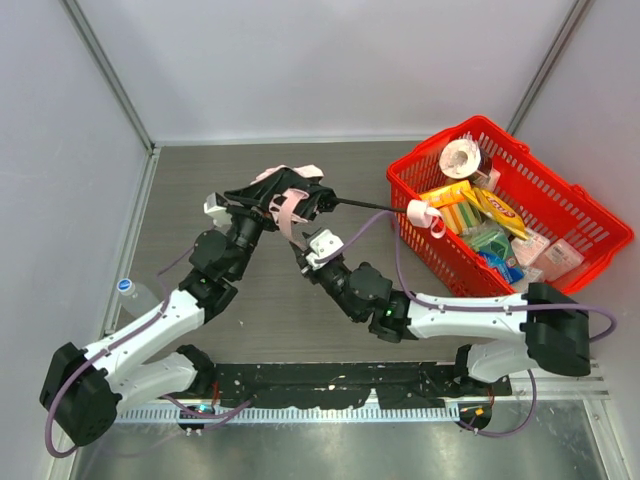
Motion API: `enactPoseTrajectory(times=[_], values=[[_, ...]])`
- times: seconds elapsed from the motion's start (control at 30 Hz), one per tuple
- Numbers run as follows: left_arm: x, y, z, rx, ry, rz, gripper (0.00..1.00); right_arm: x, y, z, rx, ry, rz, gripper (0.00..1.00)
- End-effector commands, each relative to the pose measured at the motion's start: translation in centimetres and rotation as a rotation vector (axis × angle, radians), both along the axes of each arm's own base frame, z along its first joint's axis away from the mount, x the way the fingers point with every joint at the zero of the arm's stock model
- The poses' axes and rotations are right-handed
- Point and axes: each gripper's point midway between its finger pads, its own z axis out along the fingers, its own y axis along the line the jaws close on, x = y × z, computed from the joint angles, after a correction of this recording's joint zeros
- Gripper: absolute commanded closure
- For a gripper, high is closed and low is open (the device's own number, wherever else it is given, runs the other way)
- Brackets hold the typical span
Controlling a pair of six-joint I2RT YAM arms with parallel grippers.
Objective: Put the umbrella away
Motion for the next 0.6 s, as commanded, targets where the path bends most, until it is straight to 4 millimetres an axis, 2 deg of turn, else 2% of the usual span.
enactPoseTrajectory(times=[0.0, 0.1, 0.2, 0.23, 0.27, 0.3, 0.33, 0.37, 0.43, 0.47, 0.5, 0.53, 0.57], values=[[-3.5, 1.6, 8.3, -0.244, -0.2, -0.09, 1.0, -1.2, -1.2, -0.3, -0.004, 0.115, 0.028, 0.57], [-3.4, 1.5, 9.0, -0.242, -0.25, -0.076, 1.0, -3.7, -2.5, -1.6, -0.008, 0.219, 0.098, 0.5], [-2.9, 1.3, 9.6, -0.199, -0.313, -0.053, 1.0, -5.8, -4.9, -3.5, 0.039, 0.333, 0.146, 0.48], [-2.8, 1.3, 9.8, -0.189, -0.334, -0.048, 1.0, -6.3, -5.6, -4.8, 0.048, 0.405, 0.14, 0.46], [-2.8, 1.4, 10.2, -0.177, -0.365, -0.034, 1.0, -6.7, -6.4, -5.1, 0.08, 0.443, 0.131, 0.42], [-2.9, 1.5, 10.8, -0.167, -0.401, -0.025, 1.0, -6.8, -7.3, -6.9, 0.09, 0.525, 0.087, 0.39], [-3.0, 1.4, 11.1, -0.152, -0.427, -0.023, 1.0, -7.0, -7.7, -7.1, 0.164, 0.602, 0.058, 0.33], [-3.1, 1.2, 11.4, -0.13, -0.456, -0.024, 1.0, -7.1, -8.7, -8.6, 0.141, 0.663, 0.002, 0.31], [-3.1, 0.8, 11.6, -0.098, -0.488, -0.027, 1.0, -7.8, -8.8, -10.0, 0.217, 0.814, -0.021, 0.23], [-3.1, 0.8, 11.5, -0.09, -0.493, -0.024, 1.0, -8.7, -8.0, -10.5, 0.28, 0.944, 0.014, 0.22], [-3.1, 0.5, 11.3, -0.085, -0.496, -0.033, 1.0, -8.0, -8.2, -10.7, 0.331, 1.0, -0.003, 0.22], [-3.2, 0.4, 11.2, -0.084, -0.504, -0.038, 1.0, -8.9, -7.2, -10.4, 0.416, 1.127, 0.049, 0.21], [-3.3, 0.3, 11.1, -0.085, -0.513, -0.043, 1.0, -7.7, -7.6, -10.4, 0.483, 1.168, 0.029, 0.21]])
